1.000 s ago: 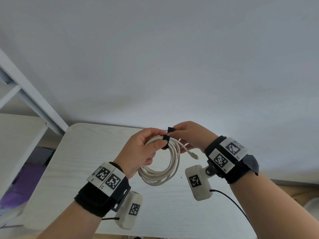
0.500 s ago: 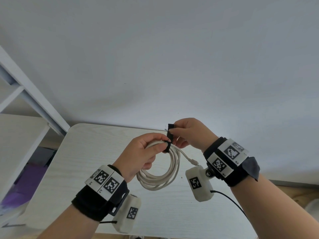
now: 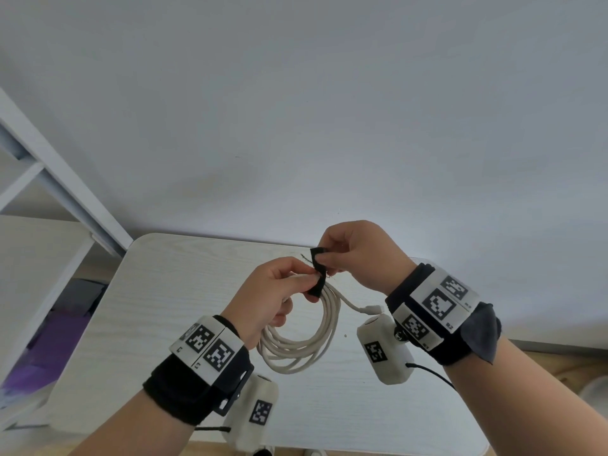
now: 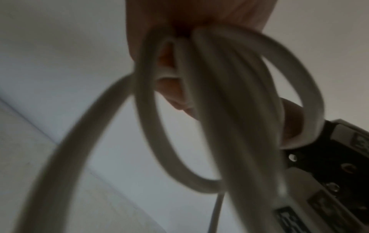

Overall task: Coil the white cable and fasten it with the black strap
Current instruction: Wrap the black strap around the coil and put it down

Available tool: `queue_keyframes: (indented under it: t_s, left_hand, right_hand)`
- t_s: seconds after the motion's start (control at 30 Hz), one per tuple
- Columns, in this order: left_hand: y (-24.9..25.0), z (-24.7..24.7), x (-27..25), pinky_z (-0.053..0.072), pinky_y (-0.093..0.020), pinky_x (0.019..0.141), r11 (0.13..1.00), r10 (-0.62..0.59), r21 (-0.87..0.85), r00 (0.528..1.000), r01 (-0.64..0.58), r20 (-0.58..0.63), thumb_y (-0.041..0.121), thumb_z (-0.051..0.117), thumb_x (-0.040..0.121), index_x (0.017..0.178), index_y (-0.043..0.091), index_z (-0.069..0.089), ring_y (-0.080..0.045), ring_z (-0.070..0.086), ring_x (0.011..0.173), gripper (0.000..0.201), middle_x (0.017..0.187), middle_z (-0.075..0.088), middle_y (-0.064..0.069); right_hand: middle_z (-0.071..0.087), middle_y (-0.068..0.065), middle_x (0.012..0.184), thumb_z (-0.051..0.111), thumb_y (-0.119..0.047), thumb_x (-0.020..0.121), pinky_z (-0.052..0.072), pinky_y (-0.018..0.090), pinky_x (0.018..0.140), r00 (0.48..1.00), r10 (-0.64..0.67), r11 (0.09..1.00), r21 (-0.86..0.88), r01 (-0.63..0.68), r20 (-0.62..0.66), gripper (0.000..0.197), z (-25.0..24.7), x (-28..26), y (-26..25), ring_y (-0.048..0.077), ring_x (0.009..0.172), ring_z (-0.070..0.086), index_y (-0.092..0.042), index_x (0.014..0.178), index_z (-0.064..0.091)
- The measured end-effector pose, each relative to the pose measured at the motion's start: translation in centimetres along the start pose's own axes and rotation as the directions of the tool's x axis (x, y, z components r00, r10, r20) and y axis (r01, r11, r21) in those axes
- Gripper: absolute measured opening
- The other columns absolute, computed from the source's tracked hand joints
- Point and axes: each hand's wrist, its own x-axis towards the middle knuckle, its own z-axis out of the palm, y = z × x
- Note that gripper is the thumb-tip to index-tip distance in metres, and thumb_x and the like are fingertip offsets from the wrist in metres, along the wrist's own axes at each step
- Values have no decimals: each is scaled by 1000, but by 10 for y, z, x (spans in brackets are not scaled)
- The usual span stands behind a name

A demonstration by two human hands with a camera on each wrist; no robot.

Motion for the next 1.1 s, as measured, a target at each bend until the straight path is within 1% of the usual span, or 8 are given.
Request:
queue_keyframes:
  t_s: [0.23, 0.33, 0.47, 0.57, 0.67, 0.83, 0.97, 1.1]
  left_hand:
    - [2, 0, 5, 18, -17, 35, 999, -44, 18, 996, 46, -81, 13, 59, 87, 81, 11, 59, -9, 25, 38, 7, 66, 68, -5]
    - [3, -2, 10, 19, -16, 33, 996, -88, -40, 990, 84, -107, 13, 58, 88, 84, 9, 56, -8, 26, 38, 6, 62, 68, -4]
    - [5, 0, 14, 19, -16, 33, 994, -88, -75, 988, 79, -129, 16, 59, 89, 85, 8, 57, -8, 27, 38, 9, 58, 65, -2]
    - [7, 2, 17, 21, -15, 33, 994, -69, -98, 985, 54, -159, 17, 59, 90, 82, 9, 56, -7, 29, 38, 12, 60, 58, 0]
    - [9, 4, 17, 22, -15, 33, 998, -35, -59, 987, 26, -156, 17, 57, 91, 82, 10, 56, -7, 28, 39, 12, 50, 57, 9]
    - [9, 8, 15, 23, -16, 34, 999, 17, -33, 990, -21, -138, 18, 58, 91, 86, 8, 56, -7, 28, 39, 11, 45, 51, 15]
    - [8, 10, 12, 24, -16, 33, 998, 55, -12, 990, -57, -129, 17, 57, 91, 89, 6, 56, -6, 30, 36, 11, 52, 51, 8]
    - [11, 11, 11, 23, -16, 34, 995, 95, -3, 989, -96, -111, 17, 58, 90, 92, 4, 55, -6, 28, 36, 13, 55, 41, 1]
  right_hand:
    - [64, 2, 72, 67, -13, 77, 53, 36, 72, 985, -92, 995, -47, 86, -145, 8, 20, -12, 4, 18, 73, 62, -12, 70, 65]
    - [60, 3, 73, 68, -7, 75, 50, 31, 68, 962, -144, 989, -5, 147, -230, 6, 30, -17, 12, 14, 70, 57, -7, 69, 66]
    - [55, -8, 79, 68, -4, 75, 44, 13, 71, 944, -155, 982, 64, 181, -290, 7, 40, -22, 23, 7, 78, 56, -11, 74, 69]
    - [54, -14, 92, 68, -17, 77, 43, 14, 75, 936, -192, 979, 11, 205, -294, 5, 47, -26, 28, 8, 82, 56, -18, 76, 72]
    - [54, -17, 93, 58, -39, 79, 43, 17, 74, 925, -186, 981, -13, 193, -331, 23, 48, -27, 29, 8, 83, 57, -22, 75, 72]
    - [55, -4, 81, 70, -19, 75, 44, 19, 68, 884, -198, 979, -34, 203, -423, 3, 49, -25, 25, 11, 77, 56, -17, 75, 69]
    - [56, -3, 88, 71, -11, 72, 44, 17, 70, 890, -167, 985, -38, 167, -425, 21, 49, -24, 24, 10, 85, 54, -20, 85, 57]
    - [50, -7, 92, 69, -6, 73, 42, 14, 72, 886, -224, 975, -101, 200, -407, 27, 52, -19, 26, 6, 85, 51, -18, 92, 55]
